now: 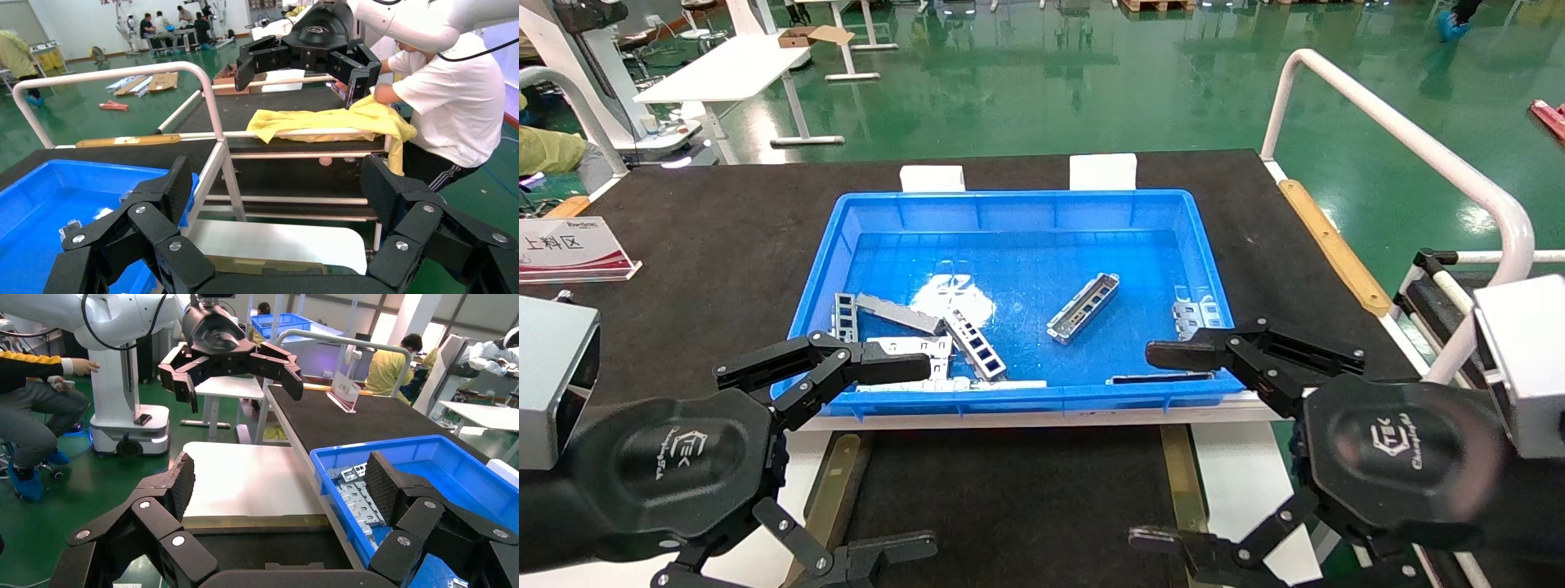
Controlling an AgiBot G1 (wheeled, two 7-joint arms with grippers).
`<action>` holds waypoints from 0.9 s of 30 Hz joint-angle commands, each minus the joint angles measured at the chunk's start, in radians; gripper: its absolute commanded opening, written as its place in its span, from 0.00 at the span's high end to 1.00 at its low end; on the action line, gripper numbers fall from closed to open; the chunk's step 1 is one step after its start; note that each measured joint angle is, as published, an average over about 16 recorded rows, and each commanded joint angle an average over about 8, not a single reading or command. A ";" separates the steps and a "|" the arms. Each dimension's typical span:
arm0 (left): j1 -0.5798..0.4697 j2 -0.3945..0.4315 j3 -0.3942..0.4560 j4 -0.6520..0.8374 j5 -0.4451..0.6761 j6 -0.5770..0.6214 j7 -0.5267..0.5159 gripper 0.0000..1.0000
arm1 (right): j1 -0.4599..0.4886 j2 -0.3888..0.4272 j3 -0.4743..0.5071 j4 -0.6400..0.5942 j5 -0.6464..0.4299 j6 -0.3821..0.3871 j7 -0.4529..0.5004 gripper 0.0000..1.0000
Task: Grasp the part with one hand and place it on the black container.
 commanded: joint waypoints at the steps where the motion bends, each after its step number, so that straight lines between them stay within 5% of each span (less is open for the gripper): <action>1: 0.000 0.000 0.000 0.000 0.000 0.000 0.000 0.00 | 0.000 0.000 0.000 0.000 0.000 0.000 0.000 0.00; 27: 0.000 0.000 0.000 0.000 0.000 0.000 0.000 0.00 | 0.000 0.000 0.000 0.000 0.000 0.000 0.000 0.00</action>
